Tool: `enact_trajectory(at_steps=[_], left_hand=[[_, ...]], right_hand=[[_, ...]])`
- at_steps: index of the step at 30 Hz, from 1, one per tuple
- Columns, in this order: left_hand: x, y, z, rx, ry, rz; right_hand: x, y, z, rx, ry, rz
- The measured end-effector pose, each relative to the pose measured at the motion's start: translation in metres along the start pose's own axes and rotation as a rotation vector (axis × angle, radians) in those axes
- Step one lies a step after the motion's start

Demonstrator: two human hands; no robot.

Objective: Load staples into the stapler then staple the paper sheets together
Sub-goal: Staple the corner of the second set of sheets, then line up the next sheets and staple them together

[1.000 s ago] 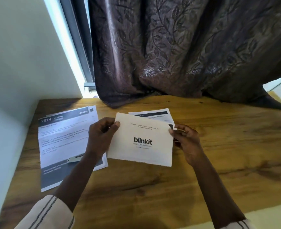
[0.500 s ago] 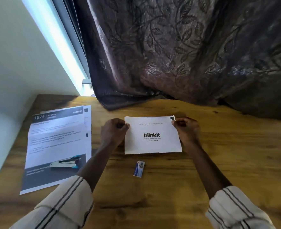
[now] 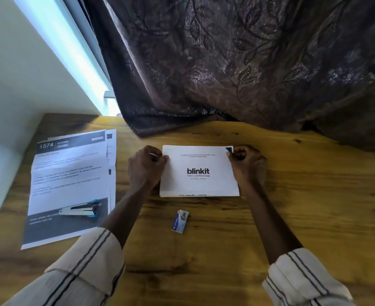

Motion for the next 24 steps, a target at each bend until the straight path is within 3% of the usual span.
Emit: enact_trajectory(at_steps=[5,10,15,19,24], left_hand=[[-0.001,-0.001,0.001,-0.003,0.016,0.017],[0.009,0.012,0.003,0.173,0.068,0.124],[0.046,0.078,0.039,0.294,-0.030,-0.036],[0.074,0.135,0.100,0.159,-0.117,-0.058],[0.078,0.173,0.154,-0.227,-0.228,0.220]], right_hand=[[0.003,0.002,0.000,-0.007,0.000,0.003],[0.016,0.018,0.007,-0.315,0.014,-0.056],[0.077,0.029,0.042,-0.448,0.156,-0.048],[0.152,0.000,0.090,-0.449,0.300,0.168],[0.221,-0.067,0.145,-0.343,0.481,0.383]])
Point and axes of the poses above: each hand's wrist, its own x-axis away from the middle knuckle, its own y-axis out of the back of the hand, z = x × y, the point moved 5 cm from there along -x, towards the middle knuckle, and after that the axes turned 4 degrees about -z, right-handed, at the moved point
